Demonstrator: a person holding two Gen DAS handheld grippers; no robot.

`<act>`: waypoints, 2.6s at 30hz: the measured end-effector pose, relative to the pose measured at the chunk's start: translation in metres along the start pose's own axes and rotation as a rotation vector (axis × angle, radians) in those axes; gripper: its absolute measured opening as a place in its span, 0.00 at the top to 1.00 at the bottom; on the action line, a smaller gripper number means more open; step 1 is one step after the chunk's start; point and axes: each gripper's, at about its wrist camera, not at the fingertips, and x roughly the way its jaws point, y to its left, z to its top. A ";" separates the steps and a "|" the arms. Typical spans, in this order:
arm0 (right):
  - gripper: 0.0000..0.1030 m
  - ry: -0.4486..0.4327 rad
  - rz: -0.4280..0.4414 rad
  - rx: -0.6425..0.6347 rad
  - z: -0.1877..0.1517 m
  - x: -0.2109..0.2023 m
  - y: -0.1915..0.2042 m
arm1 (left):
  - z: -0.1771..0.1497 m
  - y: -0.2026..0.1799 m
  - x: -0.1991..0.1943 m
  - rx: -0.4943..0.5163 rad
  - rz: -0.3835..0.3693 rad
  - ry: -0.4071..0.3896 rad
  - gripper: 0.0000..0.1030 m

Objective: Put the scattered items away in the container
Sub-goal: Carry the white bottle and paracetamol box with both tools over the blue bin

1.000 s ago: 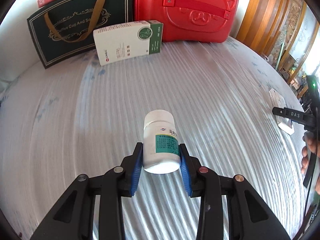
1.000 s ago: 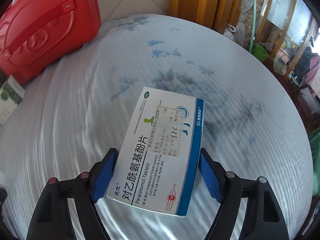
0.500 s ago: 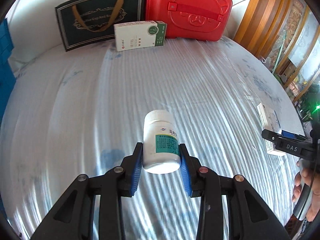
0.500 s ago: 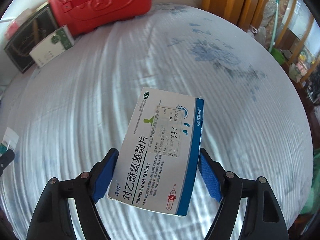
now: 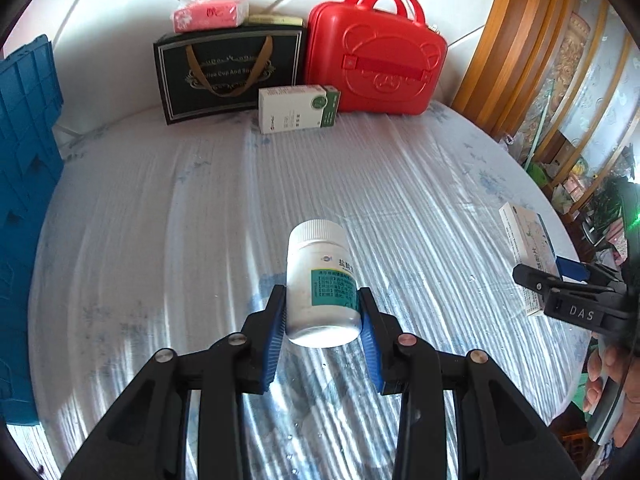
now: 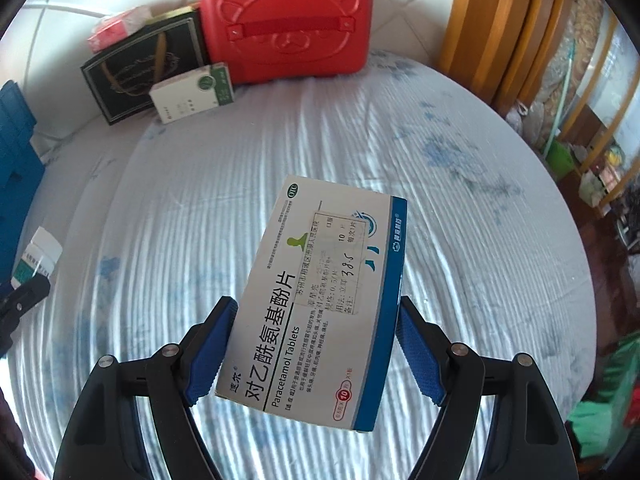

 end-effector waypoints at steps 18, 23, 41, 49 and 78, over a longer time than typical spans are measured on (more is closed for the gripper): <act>0.24 -0.150 0.021 -0.051 -0.006 -0.140 0.059 | 0.031 0.009 -0.141 0.041 -0.070 -0.157 0.67; 0.24 -0.195 0.048 -0.053 -0.010 -0.182 0.074 | 0.036 0.012 -0.170 0.069 -0.060 -0.175 0.67; 0.23 -0.324 0.179 -0.091 -0.002 -0.258 0.106 | 0.048 0.026 -0.246 0.037 0.024 -0.283 0.67; 0.23 -0.355 0.265 -0.132 0.019 -0.261 0.115 | 0.055 0.024 -0.261 0.022 0.094 -0.284 0.67; 0.23 -0.444 0.311 -0.217 0.041 -0.320 0.304 | 0.074 0.221 -0.340 -0.084 0.089 -0.374 0.67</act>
